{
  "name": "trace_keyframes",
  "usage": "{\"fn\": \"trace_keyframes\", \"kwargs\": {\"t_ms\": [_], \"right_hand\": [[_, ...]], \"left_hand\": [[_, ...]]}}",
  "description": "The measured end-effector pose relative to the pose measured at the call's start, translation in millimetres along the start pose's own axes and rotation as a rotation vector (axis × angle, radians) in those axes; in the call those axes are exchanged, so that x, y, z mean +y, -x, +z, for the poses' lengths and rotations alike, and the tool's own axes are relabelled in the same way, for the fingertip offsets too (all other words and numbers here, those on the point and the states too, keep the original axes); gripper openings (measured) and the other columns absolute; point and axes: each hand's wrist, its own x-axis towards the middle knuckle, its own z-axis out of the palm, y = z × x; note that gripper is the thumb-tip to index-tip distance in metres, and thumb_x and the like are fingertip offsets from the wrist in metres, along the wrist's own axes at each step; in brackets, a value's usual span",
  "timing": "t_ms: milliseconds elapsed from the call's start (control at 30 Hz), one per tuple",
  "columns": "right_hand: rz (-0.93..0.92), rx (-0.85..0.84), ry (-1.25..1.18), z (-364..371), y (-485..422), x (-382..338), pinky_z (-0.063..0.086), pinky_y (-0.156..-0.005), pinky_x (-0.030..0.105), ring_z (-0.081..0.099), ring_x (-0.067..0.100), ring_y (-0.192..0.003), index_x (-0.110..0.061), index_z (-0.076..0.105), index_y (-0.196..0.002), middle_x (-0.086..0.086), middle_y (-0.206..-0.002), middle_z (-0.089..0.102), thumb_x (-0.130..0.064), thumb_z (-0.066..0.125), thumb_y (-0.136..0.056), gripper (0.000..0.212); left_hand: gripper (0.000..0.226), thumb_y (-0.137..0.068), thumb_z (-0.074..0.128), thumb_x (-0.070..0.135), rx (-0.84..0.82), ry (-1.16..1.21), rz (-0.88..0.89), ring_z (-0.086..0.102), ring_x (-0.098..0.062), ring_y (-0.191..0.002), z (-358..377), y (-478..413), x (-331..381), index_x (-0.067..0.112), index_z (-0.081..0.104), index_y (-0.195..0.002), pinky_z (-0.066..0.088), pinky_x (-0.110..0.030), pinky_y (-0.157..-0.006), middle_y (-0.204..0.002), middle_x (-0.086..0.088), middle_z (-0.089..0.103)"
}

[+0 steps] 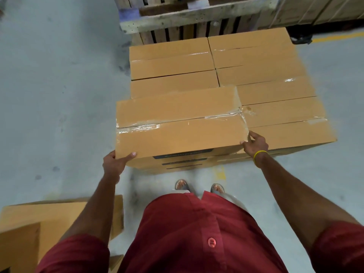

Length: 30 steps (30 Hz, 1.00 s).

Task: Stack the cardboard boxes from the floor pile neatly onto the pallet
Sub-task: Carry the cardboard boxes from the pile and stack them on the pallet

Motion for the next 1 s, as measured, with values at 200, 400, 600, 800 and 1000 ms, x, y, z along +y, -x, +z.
{"fn": "trace_keyframes", "kwargs": {"t_ms": [200,400,600,800,1000], "right_hand": [[-0.032,0.005,0.039,2.5,0.8,0.2,0.041,-0.103,0.028,0.060,0.033,-0.120,-0.021,0.056,-0.143,0.012,-0.123,0.070,-0.012,0.071,-0.089,0.056],[-0.033,0.034,0.067,3.6,2.4,3.9,0.043,-0.104,0.035,0.059,0.037,-0.122,-0.015,0.059,-0.139,0.015,-0.123,0.070,-0.020,0.073,-0.088,0.053],[-0.047,0.047,0.073,1.6,21.2,21.8,0.043,-0.102,0.041,0.055,0.041,-0.125,-0.007,0.049,-0.142,0.023,-0.131,0.063,-0.033,0.070,-0.091,0.061],[-0.101,0.044,0.144,4.2,42.0,26.3,0.042,-0.107,0.043,0.053,0.040,-0.129,-0.007,0.045,-0.145,0.022,-0.140,0.056,-0.025,0.075,-0.088,0.067],[-0.360,0.056,0.351,17.0,66.6,24.8,0.034,-0.116,0.046,0.041,0.041,-0.138,0.007,0.046,-0.142,0.026,-0.145,0.049,-0.013,0.080,-0.082,0.072]], "left_hand": [[0.068,-0.073,0.095,0.024,0.000,0.027,0.009,0.063,-0.028,-0.105,3.6,5.7,-0.8,0.005,0.067,-0.132,0.051,-0.035,-0.090,-0.115,-0.007,0.067],[0.074,-0.073,0.095,0.032,0.013,-0.051,0.034,0.064,-0.030,-0.108,3.6,5.2,-1.5,0.003,0.064,-0.135,0.053,-0.041,-0.094,-0.127,-0.015,0.069],[0.073,-0.082,0.088,0.032,-0.010,-0.006,0.027,0.063,-0.035,-0.115,3.4,3.0,-5.4,0.006,0.058,-0.142,0.054,-0.046,-0.099,-0.131,-0.013,0.067],[0.072,-0.081,0.088,0.035,-0.039,0.086,0.012,0.064,-0.027,-0.125,-12.8,-0.7,-21.5,0.010,0.059,-0.142,0.052,-0.042,-0.106,-0.138,-0.010,0.067],[0.079,-0.088,0.084,0.024,0.049,0.241,-0.047,0.054,-0.028,-0.137,-39.4,47.5,-53.5,0.009,0.044,-0.155,0.044,-0.039,-0.113,-0.154,-0.015,0.051]]}}
